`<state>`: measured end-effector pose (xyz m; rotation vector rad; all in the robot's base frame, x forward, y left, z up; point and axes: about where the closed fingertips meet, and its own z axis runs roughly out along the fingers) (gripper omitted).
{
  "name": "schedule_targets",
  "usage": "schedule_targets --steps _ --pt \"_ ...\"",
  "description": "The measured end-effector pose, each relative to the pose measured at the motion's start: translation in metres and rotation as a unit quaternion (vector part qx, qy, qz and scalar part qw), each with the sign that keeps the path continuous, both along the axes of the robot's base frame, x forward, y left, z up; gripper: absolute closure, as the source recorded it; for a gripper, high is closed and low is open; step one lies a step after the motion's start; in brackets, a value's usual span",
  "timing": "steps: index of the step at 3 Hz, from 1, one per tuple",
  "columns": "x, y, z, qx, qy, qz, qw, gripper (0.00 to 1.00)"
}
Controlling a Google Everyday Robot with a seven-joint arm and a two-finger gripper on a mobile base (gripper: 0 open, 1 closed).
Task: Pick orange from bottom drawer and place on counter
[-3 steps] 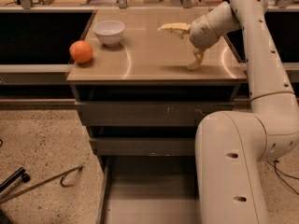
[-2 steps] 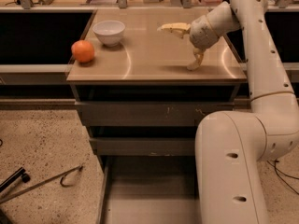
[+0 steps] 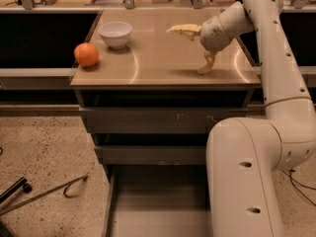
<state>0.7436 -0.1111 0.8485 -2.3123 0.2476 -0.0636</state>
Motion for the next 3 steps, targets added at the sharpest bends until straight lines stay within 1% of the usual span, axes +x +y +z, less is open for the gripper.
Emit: schedule_targets --steps 2,3 --pt "0.0000 0.0000 -0.0052 0.000 0.000 0.000 1.0000 0.00" --pt "0.0000 0.0000 0.0002 0.000 0.000 0.000 1.0000 0.00"
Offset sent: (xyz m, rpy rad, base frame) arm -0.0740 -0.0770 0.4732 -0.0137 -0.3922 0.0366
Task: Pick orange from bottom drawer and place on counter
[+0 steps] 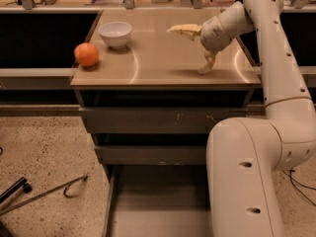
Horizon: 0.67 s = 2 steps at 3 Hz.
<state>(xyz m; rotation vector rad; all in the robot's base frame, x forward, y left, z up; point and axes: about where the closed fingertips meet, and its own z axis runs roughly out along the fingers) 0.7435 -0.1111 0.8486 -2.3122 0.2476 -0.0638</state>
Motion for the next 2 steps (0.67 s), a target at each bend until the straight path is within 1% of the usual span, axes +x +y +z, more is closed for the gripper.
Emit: schedule_targets --steps 2 --pt "0.0000 0.0000 -0.0004 0.000 0.000 0.000 1.0000 0.00"
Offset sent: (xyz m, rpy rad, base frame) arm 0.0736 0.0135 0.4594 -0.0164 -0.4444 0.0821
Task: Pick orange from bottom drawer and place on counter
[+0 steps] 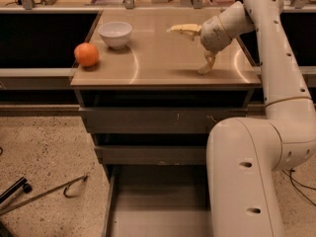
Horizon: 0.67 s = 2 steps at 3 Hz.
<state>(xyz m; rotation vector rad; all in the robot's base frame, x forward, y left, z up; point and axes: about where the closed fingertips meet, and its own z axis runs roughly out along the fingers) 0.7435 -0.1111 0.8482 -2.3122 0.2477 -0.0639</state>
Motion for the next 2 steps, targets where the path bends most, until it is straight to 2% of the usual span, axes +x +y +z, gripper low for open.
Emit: schedule_targets --steps 2 --pt "0.0000 0.0000 -0.0045 0.000 0.000 0.000 1.0000 0.00"
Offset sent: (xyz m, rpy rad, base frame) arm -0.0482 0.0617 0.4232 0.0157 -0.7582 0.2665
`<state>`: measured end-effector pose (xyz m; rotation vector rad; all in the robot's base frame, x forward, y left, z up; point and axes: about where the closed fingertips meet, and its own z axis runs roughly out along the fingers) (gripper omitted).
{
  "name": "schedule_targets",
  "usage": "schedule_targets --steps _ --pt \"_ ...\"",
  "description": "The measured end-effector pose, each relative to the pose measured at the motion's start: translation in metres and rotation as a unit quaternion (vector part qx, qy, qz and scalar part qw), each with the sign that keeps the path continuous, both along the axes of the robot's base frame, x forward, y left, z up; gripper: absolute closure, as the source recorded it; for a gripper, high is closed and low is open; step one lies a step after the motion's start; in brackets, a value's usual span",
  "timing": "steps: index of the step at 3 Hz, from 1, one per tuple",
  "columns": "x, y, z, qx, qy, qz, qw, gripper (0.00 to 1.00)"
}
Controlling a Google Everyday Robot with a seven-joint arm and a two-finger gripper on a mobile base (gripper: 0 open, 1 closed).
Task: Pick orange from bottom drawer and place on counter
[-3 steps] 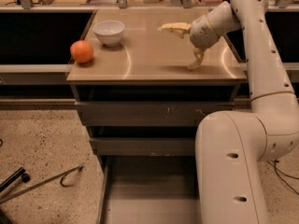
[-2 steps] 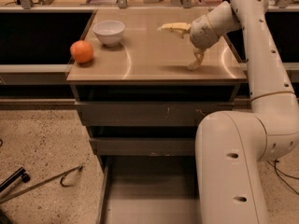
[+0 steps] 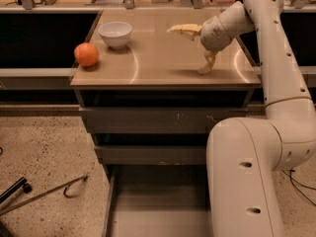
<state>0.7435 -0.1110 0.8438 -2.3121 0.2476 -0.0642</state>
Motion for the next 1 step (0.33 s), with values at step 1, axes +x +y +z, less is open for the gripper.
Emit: schedule_targets --steps 1 --pt "0.0000 0.0000 0.0052 0.000 0.000 0.000 1.0000 0.00"
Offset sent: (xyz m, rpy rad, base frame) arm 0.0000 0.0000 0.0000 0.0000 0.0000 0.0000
